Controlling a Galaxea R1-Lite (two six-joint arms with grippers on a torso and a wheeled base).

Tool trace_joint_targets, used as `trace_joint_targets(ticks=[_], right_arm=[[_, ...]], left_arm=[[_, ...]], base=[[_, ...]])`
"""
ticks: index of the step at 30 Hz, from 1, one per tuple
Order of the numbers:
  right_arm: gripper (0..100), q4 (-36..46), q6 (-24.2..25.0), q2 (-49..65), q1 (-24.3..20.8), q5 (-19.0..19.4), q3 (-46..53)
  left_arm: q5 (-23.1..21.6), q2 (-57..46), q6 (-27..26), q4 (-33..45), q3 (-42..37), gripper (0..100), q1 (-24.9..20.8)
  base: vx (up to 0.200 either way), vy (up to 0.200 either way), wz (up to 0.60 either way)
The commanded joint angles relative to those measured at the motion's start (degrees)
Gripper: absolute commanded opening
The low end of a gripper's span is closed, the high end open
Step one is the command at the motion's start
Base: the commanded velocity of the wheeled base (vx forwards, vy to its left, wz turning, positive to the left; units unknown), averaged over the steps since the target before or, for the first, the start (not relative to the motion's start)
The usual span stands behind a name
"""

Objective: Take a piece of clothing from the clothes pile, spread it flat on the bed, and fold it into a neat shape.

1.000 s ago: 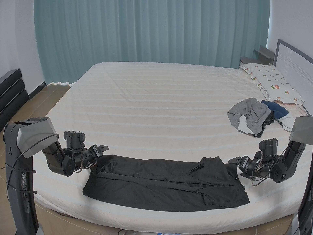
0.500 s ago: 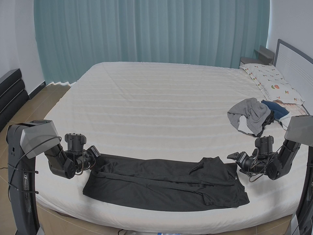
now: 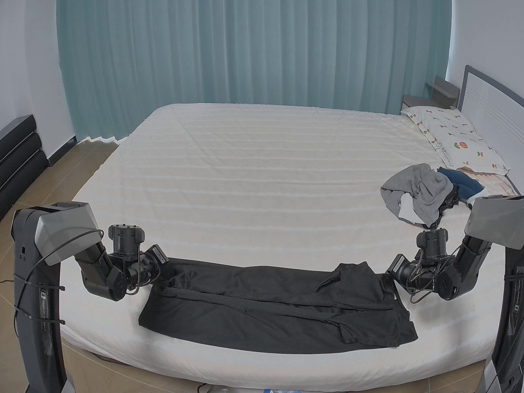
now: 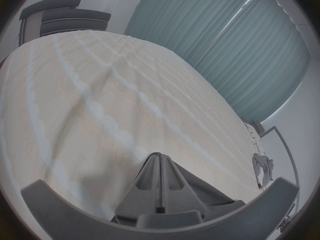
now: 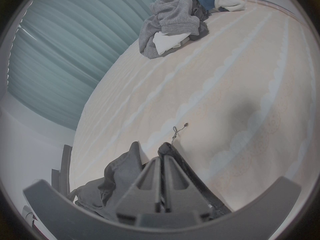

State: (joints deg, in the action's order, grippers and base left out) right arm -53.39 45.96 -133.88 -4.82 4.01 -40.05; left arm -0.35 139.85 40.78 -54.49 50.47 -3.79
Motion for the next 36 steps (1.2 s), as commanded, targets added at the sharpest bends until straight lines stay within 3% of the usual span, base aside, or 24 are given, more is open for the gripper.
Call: trace_joint_targets(ticks=[1,25,26,27,28,36], right_arm=[[0,-0.57,0.01,-0.51,0.42,-1.29,-0.91],[0,-4.26,-0.17,-1.12,1.39,-2.43,-4.78],[0,-4.26,-0.17,-1.21,1.39,-2.25,-4.78],[0,-4.17,-0.17,-1.3,1.39,-2.17,-4.78],[100,-4.17,-0.26,-1.56,1.12,-2.08,-4.25],[100,-4.17,-0.69,4.24,1.91,-1.02,-1.17]], left_arm=[[0.09,0.07,0.0,0.0,-0.02,0,0.01],[0.09,-0.37,2.29,0.0,-1.34,0,0.28],[0.09,-0.46,2.29,0.0,-1.43,100,0.28],[0.09,-0.46,2.38,0.0,-1.43,100,0.28],[0.09,-0.46,2.46,0.0,-1.6,100,0.28],[-1.05,-2.65,4.22,0.0,-2.22,100,1.42]], base=[[0.0,0.0,0.0],[0.0,0.0,0.0],[0.0,0.0,0.0],[0.0,0.0,0.0],[0.0,0.0,0.0],[0.0,0.0,0.0]])
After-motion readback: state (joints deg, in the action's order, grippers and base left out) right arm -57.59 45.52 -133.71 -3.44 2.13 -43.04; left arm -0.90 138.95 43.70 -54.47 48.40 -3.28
